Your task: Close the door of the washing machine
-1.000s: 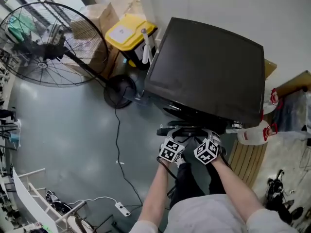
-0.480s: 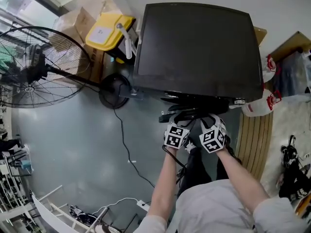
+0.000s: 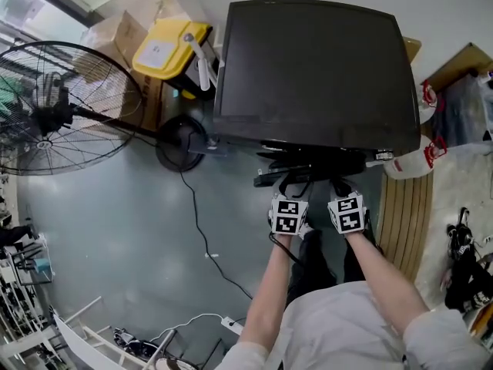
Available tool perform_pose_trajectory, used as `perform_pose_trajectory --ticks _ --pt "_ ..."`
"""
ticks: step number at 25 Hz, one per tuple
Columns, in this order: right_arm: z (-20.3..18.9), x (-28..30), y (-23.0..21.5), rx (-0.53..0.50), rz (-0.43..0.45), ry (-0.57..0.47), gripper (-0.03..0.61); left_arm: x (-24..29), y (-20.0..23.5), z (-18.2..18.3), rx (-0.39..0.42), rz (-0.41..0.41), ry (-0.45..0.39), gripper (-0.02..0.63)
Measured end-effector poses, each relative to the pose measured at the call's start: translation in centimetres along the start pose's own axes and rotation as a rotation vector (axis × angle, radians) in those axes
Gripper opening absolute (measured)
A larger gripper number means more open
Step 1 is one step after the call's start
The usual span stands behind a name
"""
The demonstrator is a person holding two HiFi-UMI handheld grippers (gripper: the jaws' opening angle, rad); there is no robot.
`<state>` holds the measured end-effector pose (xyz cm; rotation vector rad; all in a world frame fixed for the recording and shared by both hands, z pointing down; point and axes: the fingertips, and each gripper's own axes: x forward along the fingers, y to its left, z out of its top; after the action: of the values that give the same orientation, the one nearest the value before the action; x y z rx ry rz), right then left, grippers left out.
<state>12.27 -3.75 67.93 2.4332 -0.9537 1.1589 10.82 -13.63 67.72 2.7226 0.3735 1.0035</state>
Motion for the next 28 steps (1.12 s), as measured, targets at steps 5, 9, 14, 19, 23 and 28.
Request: perform_pose_trajectory --ticks 5,9,14,19,23,28 --pt "0.4 0.3 -0.2 0.022 -0.011 -0.020 0.008 -1.1 1.3 0.2 -0.097 0.068 -0.070 0.156" --pt "1.1 0.8 -0.5 0.054 -0.018 -0.030 0.005 -0.9 2.5 0.1 -0.121 0.082 -0.060 0.005" --pt "1.6 1.1 -1.0 0.091 -0.020 -0.036 0.002 0.0 2.9 0.9 -0.126 0.080 -0.061 0.006" --pt "2.0 1.6 -1.4 0.125 -0.021 -0.033 0.002 0.9 3.2 0.2 -0.154 0.092 -0.031 0.006" --pt "2.1 1.5 -1.4 0.149 -0.007 -0.030 0.002 1.6 3.3 0.6 -0.152 0.064 -0.038 0.009" --pt "2.1 1.5 -1.8 0.196 0.001 -0.038 0.002 2.0 3.1 0.8 -0.178 0.049 -0.046 0.009"
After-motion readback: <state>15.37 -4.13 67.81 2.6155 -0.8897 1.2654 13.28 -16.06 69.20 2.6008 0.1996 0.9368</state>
